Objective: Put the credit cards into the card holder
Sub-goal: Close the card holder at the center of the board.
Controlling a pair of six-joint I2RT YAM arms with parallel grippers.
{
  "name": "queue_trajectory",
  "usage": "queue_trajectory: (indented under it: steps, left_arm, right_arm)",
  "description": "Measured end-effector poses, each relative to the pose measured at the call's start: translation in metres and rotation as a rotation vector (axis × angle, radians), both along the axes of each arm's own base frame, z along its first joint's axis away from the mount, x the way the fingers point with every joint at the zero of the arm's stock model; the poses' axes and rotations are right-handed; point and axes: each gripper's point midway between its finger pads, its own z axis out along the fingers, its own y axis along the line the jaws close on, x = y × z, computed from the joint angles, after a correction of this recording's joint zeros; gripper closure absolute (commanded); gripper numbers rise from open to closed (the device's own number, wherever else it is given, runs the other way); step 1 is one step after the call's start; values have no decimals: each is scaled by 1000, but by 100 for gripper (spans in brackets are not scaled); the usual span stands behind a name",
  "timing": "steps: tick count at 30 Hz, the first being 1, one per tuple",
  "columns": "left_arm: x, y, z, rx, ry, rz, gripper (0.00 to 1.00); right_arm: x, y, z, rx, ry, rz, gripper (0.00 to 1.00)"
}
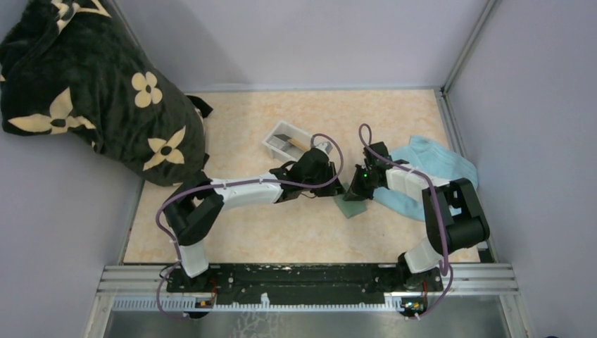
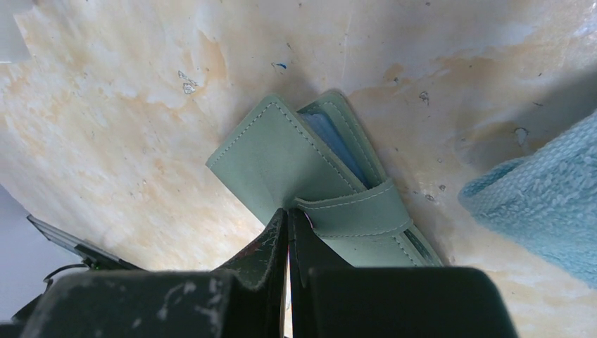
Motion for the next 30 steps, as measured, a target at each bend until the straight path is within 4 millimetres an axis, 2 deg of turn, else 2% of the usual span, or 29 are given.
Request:
queue_trajectory:
  steps: [7, 10, 14, 16, 18, 20, 22, 27, 30]
  left_arm:
    - [17, 9, 47, -60, -84, 43, 86]
    - [24, 12, 53, -78, -94, 62, 91]
    - [24, 10, 37, -86, -54, 56, 95]
    - [19, 1, 19, -84, -20, 28, 97]
    - [5, -14, -10, -56, 34, -23, 98]
    - [7, -19, -33, -9, 41, -21, 98]
    - [14, -21, -38, 4, 55, -10, 97]
    - [16, -19, -37, 31, 45, 7, 94]
    - [16, -18, -37, 43, 33, 23, 91]
  right_arm:
    - [0, -1, -1, 19, 4, -5, 99]
    - [0, 0, 0, 26, 3, -6, 99]
    - [-1, -1, -1, 29, 6, -6, 99]
    - [0, -1, -1, 38, 4, -8, 99]
    - [0, 0, -1, 48, 4, -8, 99]
    - [-1, -3, -2, 53, 9, -10, 99]
    - [-1, -3, -1, 64, 16, -27, 99]
    - [0, -4, -1, 67, 17, -33, 99]
    - [0, -3, 0, 67, 16, -31, 95]
